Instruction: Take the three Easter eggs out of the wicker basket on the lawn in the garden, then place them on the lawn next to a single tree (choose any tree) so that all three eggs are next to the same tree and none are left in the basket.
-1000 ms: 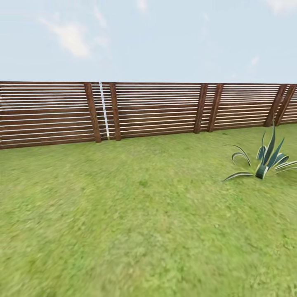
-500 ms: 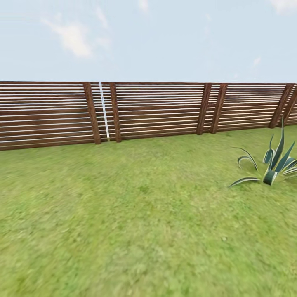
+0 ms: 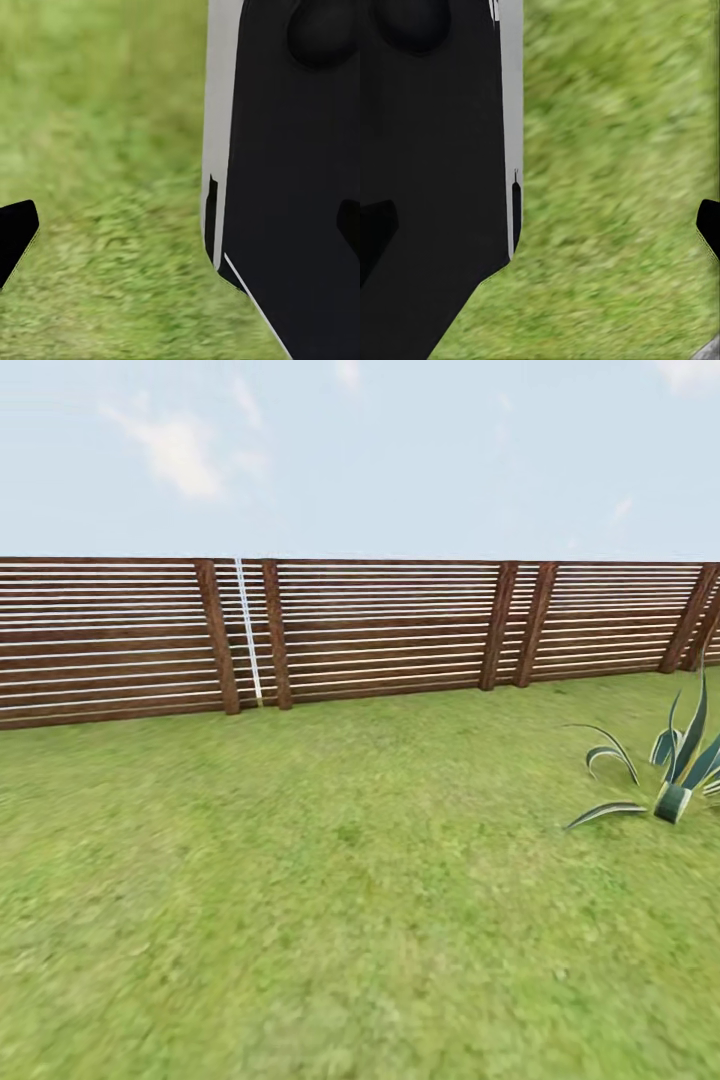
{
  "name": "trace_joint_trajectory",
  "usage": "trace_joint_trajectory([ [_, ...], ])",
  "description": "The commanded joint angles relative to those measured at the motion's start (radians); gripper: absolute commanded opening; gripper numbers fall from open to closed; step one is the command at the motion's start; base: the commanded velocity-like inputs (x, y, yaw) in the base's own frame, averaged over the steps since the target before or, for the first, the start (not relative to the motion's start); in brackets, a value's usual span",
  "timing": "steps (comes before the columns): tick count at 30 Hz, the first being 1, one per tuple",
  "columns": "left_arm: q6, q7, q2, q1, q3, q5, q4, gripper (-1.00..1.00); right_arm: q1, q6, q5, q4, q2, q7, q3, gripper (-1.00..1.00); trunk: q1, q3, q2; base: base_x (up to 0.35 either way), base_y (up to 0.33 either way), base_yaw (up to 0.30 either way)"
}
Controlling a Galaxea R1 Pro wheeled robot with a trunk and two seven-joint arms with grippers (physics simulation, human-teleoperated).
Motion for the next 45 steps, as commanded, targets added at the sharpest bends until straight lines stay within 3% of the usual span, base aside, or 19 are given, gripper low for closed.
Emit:
trace_joint_trajectory([
  [1,0.001,-0.001,0.0,0.001,0.001,0.0,-0.002,1.0,-0.001,0.0,0.0,0.002,0.0,-0.002,0.002,1.0,0.001,-0.001,0.0,0.339,0.0,0.0],
  [45,0.001,-0.001,0.0,0.001,0.0,0.0,-0.002,1.0,-0.001,0.0,0.0,0.002,0.0,-0.002,0.0,1.0,0.001,-0.001,0.0,0.339,0.0,0.0],
])
